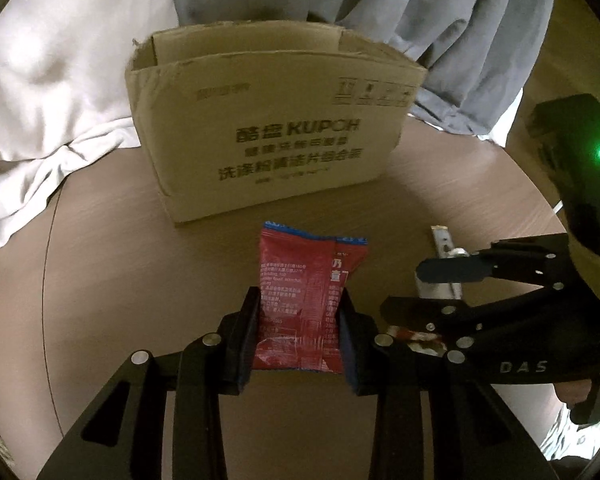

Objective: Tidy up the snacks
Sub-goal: 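Move the left tool down to the red snack packet and grasp it, then grasp the brown chocolate bar with the right tool while the left tool holds the red packet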

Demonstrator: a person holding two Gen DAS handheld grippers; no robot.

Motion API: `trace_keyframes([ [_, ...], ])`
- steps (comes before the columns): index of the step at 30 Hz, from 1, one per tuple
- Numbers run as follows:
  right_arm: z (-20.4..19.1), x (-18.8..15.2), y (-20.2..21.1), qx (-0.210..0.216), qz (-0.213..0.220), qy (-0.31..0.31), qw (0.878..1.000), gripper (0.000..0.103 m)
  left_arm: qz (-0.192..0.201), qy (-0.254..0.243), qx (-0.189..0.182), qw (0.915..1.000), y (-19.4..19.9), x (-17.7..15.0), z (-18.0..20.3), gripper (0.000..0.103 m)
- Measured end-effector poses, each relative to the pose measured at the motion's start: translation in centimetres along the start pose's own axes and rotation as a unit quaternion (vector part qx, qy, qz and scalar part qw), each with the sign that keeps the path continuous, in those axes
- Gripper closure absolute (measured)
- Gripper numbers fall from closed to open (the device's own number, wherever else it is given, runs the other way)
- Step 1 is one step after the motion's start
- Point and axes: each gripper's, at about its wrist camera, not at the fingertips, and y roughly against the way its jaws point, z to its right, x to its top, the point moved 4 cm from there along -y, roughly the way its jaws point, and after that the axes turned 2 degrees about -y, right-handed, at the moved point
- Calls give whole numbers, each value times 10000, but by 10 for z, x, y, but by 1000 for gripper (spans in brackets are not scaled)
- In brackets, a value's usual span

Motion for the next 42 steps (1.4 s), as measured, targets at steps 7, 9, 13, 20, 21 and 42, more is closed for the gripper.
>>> trace_keyframes([
  [7, 5, -26, 3, -55, -195, 466, 9987, 52, -120, 368, -87, 9992, 4, -26, 17, 68],
  [9, 5, -31, 2, -79, -236, 539, 9982, 53, -196, 481, -148, 9985, 1, -33, 19, 68],
  [13, 1, -35, -4, -102, -283, 723, 9969, 60, -283, 552, -200, 9979, -4, -40, 23, 68],
  [20, -4, -33, -22, -174, -399, 844, 9955, 64, -252, 547, -102, 9981, -6, -39, 20, 68],
  [21, -4, -32, -25, -199, -429, 848, 9953, 66, -257, 549, -101, 9981, -6, -38, 20, 68],
  [42, 1, -25, 22, -227, 516, 306, 9979, 79, 271, 479, -17, 9985, 23, -18, 20, 68],
])
